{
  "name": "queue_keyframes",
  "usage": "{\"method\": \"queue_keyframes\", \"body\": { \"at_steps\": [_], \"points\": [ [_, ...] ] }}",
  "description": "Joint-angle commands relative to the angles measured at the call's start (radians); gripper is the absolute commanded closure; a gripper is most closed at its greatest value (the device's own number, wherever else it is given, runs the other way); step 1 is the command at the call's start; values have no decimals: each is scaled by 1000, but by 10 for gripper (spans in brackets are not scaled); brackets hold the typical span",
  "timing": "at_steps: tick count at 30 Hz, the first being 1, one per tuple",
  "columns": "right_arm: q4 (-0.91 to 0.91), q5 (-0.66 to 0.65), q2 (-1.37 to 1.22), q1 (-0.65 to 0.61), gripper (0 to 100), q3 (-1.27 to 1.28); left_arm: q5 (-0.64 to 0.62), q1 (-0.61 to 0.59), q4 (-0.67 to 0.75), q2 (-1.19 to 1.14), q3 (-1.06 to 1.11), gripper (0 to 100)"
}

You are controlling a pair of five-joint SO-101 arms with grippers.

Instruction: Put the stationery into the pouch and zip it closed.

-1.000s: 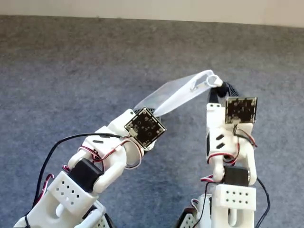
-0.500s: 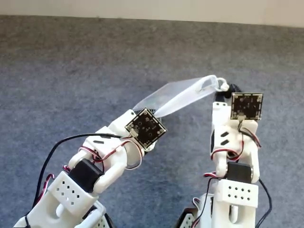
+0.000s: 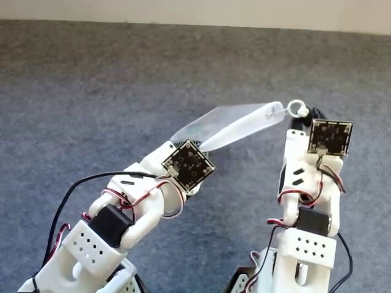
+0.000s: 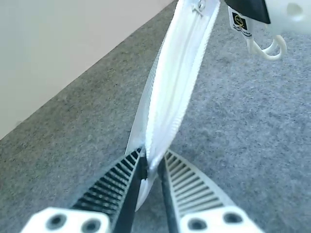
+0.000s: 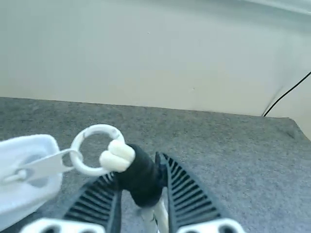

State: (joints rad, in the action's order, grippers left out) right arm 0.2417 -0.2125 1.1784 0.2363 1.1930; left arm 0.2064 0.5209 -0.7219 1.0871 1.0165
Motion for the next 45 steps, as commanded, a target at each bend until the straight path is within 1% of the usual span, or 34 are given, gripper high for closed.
{"method": "queue_keyframes", "body": {
  "at_steps": [1,6,10,24,30,39,45],
  "points": [
    [-38,6,-81,84,995,-108,5,-44,-20,15,5,995],
    [-38,14,-292,148,995,-222,5,-44,-20,15,5,995],
    [-38,15,-367,180,995,-265,5,-44,-20,15,5,995],
    [-33,14,-375,176,995,-278,5,-44,-20,16,4,995],
    [-31,11,-374,125,995,-277,5,-39,-20,16,5,995],
    [-30,14,-372,124,995,-272,2,-45,-15,16,5,994],
    [-30,9,-372,68,995,-272,2,-54,-14,16,5,994]
  ]
}}
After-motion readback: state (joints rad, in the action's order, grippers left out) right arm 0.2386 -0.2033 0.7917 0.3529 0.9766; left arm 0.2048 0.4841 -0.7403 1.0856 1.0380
